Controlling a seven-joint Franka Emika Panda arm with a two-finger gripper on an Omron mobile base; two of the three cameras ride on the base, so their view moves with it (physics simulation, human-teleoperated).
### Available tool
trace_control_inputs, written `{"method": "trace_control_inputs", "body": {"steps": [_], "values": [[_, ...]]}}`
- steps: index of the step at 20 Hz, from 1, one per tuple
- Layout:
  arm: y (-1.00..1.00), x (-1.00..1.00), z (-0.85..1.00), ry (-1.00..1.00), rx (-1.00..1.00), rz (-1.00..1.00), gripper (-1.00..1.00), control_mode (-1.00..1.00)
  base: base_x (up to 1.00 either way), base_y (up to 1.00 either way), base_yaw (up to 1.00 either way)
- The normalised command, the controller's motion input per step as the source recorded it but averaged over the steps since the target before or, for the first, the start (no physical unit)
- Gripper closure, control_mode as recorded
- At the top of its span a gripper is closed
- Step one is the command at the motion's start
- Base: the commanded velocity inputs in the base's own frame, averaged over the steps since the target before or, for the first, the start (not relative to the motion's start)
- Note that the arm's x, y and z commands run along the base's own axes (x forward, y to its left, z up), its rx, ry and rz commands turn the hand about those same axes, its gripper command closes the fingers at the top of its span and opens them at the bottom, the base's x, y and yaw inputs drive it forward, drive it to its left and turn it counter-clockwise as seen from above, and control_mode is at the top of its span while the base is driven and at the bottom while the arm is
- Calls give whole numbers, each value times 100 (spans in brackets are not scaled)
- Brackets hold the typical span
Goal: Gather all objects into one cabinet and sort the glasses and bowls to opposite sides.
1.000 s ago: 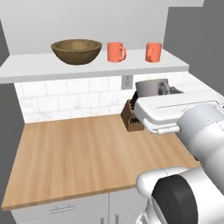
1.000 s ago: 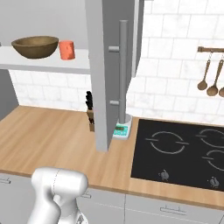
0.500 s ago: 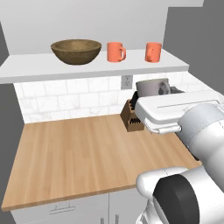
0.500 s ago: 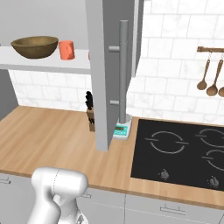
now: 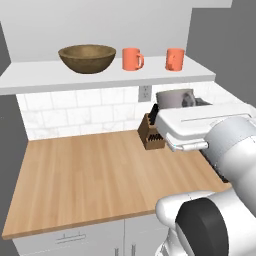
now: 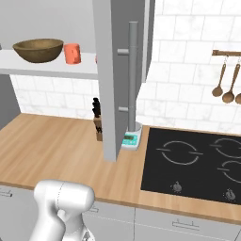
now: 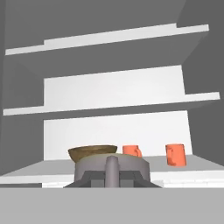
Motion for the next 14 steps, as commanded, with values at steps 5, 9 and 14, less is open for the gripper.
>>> {"method": "trace_control_inputs", "body": {"steps": [5,9,14], "values": [[-18,42,42,5,13,0,100,-100,0,0,0],[-2,24,11,6,2,0,100,-100,0,0,0],[0,0,0,0,0,0,100,-100,0,0,0]]}}
